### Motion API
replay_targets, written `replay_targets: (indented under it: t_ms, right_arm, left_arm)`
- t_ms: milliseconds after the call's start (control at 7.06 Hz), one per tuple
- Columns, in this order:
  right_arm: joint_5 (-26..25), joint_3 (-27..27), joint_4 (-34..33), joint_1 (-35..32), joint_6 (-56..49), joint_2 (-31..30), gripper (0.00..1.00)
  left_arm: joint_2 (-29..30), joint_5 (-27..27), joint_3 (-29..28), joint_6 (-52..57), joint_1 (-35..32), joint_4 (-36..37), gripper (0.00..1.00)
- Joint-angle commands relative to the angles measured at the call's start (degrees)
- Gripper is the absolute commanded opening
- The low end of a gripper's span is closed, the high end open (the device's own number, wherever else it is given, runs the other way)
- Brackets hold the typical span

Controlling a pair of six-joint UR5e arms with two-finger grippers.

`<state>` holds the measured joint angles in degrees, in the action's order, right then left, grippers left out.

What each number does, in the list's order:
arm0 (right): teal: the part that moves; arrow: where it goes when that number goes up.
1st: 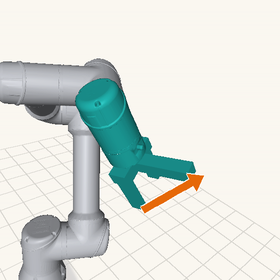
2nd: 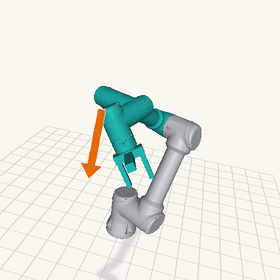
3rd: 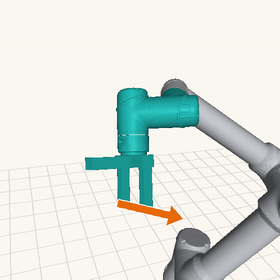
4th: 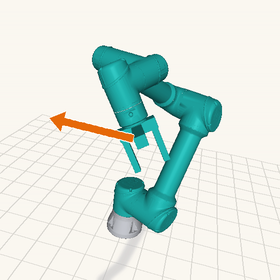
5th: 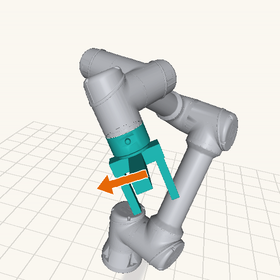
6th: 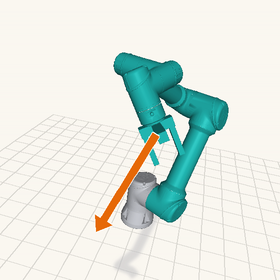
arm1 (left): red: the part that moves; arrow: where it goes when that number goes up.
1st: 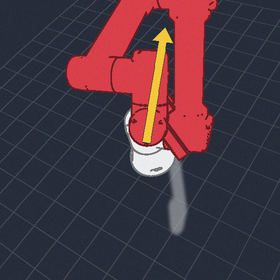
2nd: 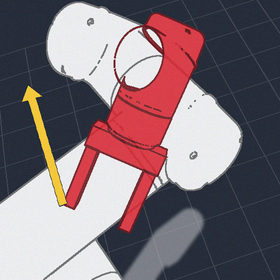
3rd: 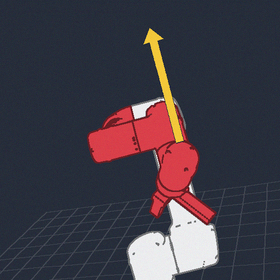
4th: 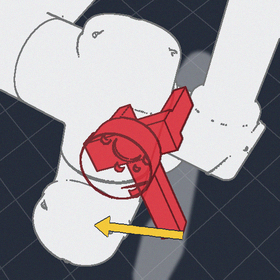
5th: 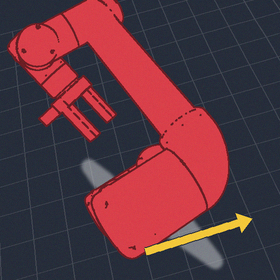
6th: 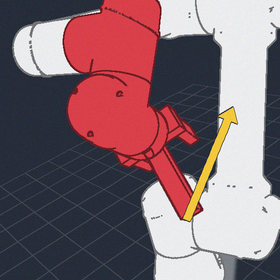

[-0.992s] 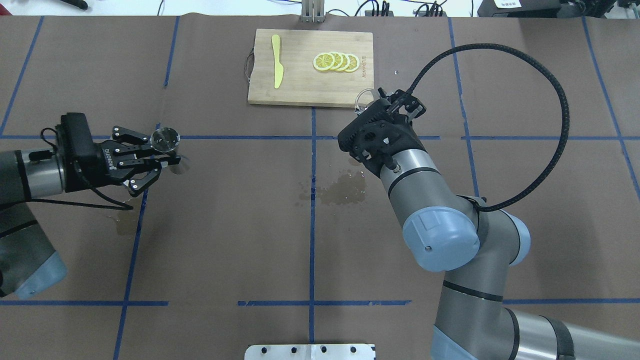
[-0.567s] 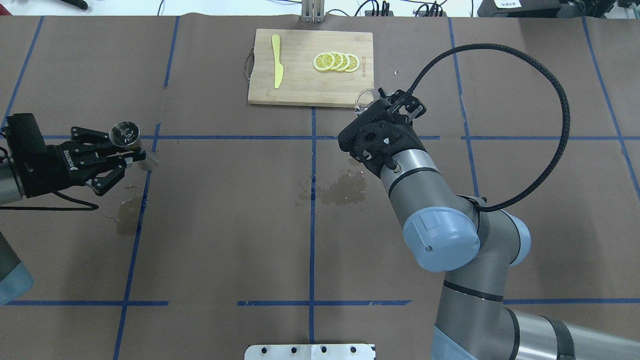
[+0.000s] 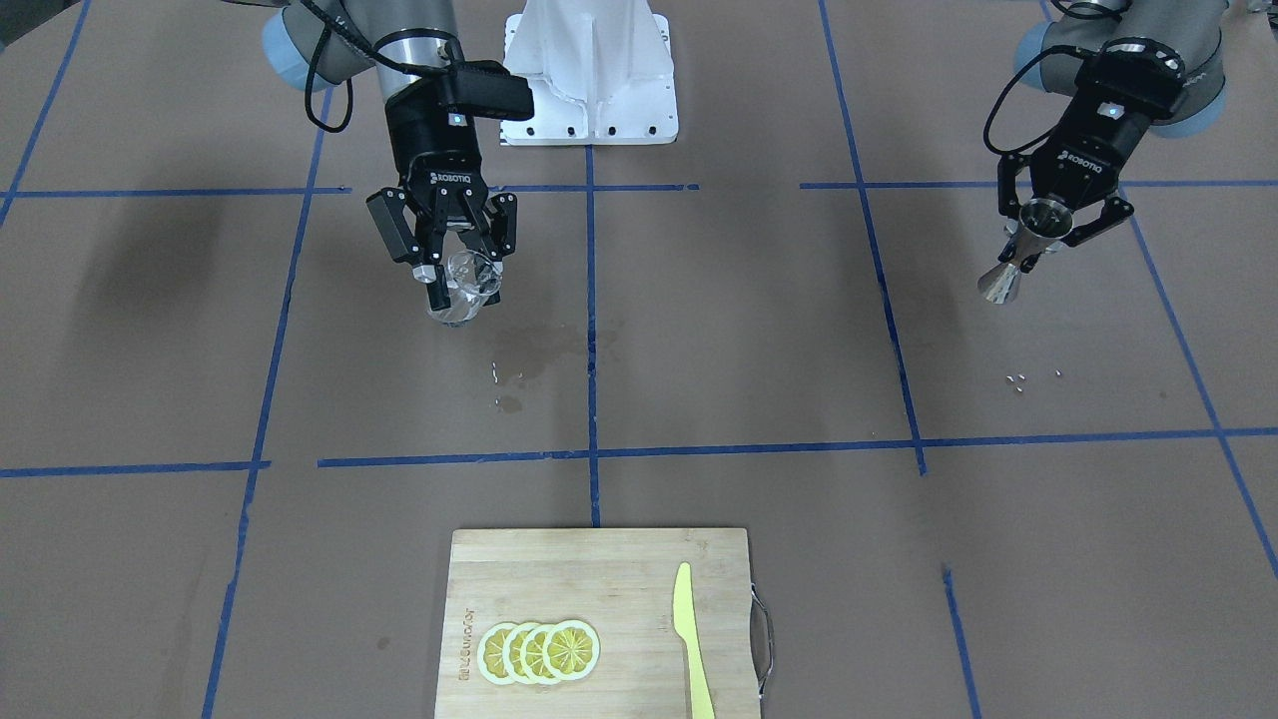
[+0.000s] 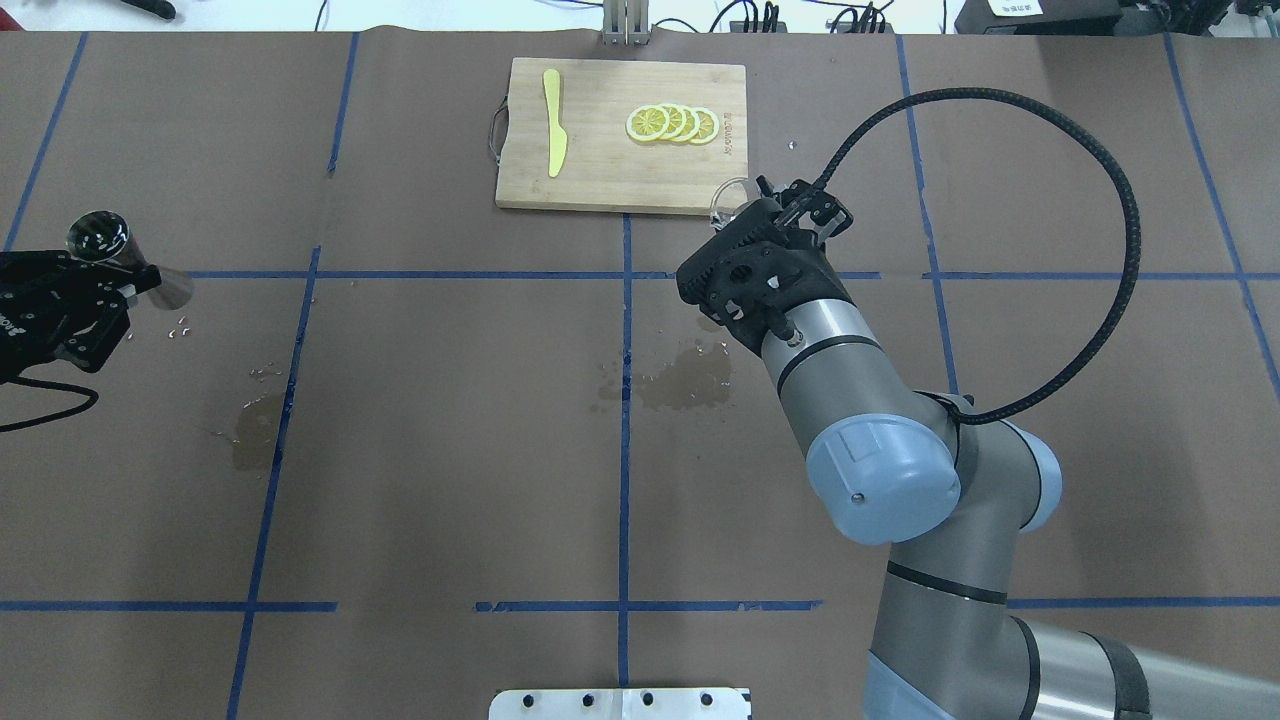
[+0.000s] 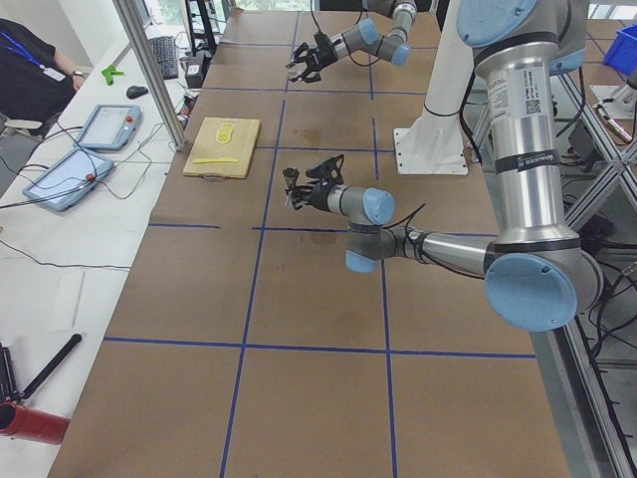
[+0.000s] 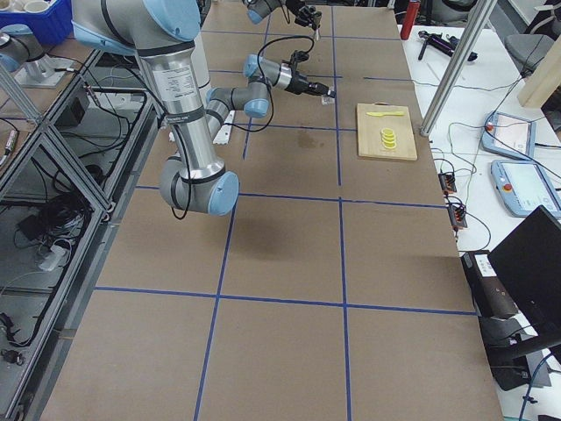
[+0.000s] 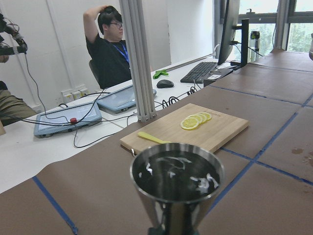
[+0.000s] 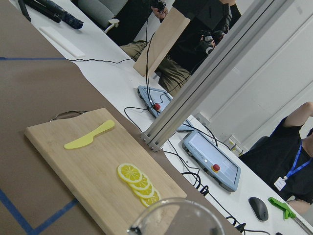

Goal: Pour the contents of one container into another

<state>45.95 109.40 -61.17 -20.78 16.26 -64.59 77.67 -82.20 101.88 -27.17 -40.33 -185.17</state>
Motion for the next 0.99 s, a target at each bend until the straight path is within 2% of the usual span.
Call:
replay_targets:
  t_ms: [0,283,850]
  right_arm:
    - [-0.1,0.0,0.0,0.0,0.0,0.0,0.00]
    - [-0.1,0.0,0.0,-0.1,-0.1,0.0,0.00]
    - [-0.1,0.1,0.0,-0.1,0.0,0.0,0.00]
  left_arm:
    - [-1.2,4.0,0.1,-2.2,3.1,-0.8,0.00]
    - [-2.6,9.1,-0.1,-3.6,8.3,-1.3,0.00]
    - [-4.2,25.7,-1.0,-8.1,19.6,-1.2,0.00]
